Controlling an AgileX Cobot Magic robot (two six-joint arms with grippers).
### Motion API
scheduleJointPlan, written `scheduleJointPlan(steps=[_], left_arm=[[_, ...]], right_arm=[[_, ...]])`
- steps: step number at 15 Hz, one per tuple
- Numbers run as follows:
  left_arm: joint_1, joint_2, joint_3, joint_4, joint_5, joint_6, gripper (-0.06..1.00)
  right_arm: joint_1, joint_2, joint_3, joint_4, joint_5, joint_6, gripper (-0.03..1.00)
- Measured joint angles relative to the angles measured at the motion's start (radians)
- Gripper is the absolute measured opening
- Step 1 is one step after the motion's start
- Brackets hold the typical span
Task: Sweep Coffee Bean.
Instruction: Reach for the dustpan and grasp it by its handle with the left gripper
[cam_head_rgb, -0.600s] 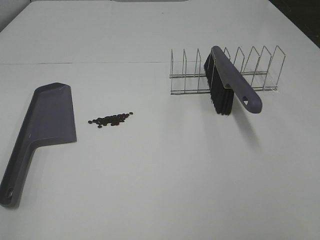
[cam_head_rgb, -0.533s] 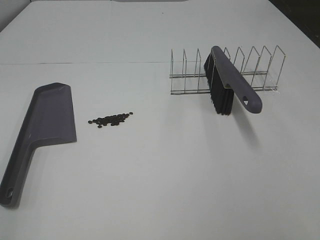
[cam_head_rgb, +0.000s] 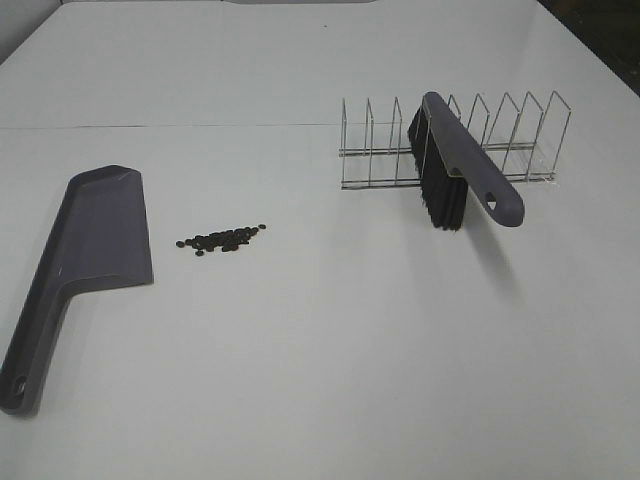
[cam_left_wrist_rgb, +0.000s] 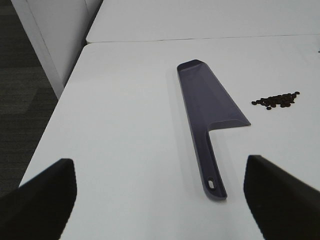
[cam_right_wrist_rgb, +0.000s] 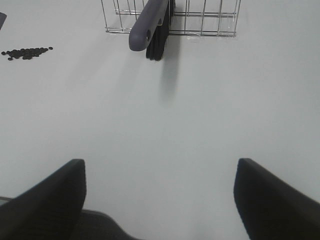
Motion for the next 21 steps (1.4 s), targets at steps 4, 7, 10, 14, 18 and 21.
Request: scheduleJointPlan(steps=[4,7,10,14,18,21], left_arm=[[0.0,0.0,0.0,0.0,0.0,0.0,0.83],[0.0,0.0,0.0,0.0,0.0,0.0,0.83],[-0.008,0.0,0.0,-0.001,0.0,0.0,0.83],[-0.077,0.0,0.0,-0.001,0.0,0.0,0.83],[-0.078,0.0,0.008,-0.001,0.001,0.0,0.83],[-0.108,0.0,0.008,0.0,0.001,0.0,0.83]], right_arm=[[0.0,0.0,0.0,0.0,0.0,0.001,0.76],[0.0,0.0,0.0,0.0,0.0,0.001,0.76],[0.0,0.0,0.0,0.0,0.0,0.001,0.76],[0.0,0.0,0.0,-0.001,0.0,0.001,0.76],[0.0,0.0,0.0,-0.001,0.0,0.001,0.76],[0.0,0.0,0.0,-0.001,0.0,0.001,0.76]])
